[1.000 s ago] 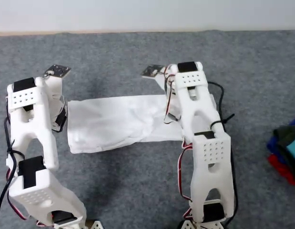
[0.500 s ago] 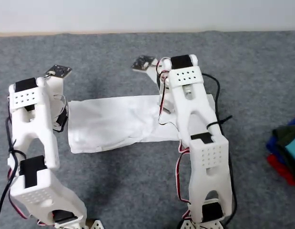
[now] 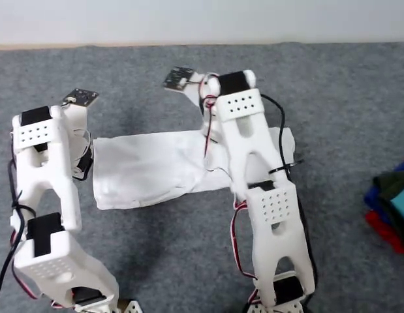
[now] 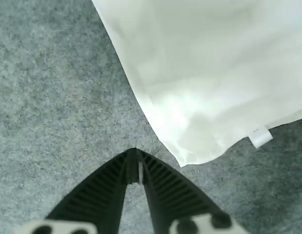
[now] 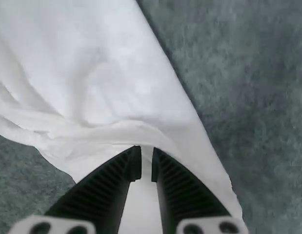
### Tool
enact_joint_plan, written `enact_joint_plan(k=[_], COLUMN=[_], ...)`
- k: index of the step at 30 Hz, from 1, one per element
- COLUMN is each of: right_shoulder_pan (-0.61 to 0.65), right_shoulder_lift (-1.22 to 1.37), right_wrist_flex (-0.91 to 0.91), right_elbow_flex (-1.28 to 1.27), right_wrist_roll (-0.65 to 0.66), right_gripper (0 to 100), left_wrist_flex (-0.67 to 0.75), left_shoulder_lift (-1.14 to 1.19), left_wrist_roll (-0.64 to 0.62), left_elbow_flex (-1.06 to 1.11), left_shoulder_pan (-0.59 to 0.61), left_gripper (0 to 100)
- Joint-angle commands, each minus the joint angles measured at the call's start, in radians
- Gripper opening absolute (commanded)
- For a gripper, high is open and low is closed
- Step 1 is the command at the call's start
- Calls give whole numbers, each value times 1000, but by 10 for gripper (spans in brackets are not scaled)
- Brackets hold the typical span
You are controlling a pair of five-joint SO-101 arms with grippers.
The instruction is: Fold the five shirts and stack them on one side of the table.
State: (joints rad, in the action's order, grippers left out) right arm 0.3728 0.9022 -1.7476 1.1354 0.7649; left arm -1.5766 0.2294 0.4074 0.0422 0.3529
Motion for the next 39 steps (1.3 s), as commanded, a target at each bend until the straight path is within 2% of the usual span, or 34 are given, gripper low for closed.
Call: enact_joint_plan(k=[1,8,12,17,22,31,34,39], right_shoulder_pan=[41,4,-18,-31,-65,-93,-74,-53], right_shoulder_lift=[1,196,219,90,-48,-94,-65,-51], right_wrist_flex=[-33,-33,-39,-44,-44,-42,-42,-42], right_elbow_flex=[66,74,74,66,66,11,-81,-239], right_wrist_roll=[-2,-3,-6,-28,-87,-89,-91,-89], right_gripper=[57,57,58,80,235,241,217,28], left_wrist_flex=[8,8,8,9,14,29,43,44], left_shoulder_lift=[-68,-68,-68,-68,-68,-68,-68,-68], left_wrist_roll=[-2,-2,2,2,3,3,3,3], left_elbow_flex=[-4,-4,7,33,39,38,38,38], left_shoulder_pan=[-8,-3,-3,-5,-5,-8,-9,-9], left_gripper=[3,3,3,3,3,3,3,3])
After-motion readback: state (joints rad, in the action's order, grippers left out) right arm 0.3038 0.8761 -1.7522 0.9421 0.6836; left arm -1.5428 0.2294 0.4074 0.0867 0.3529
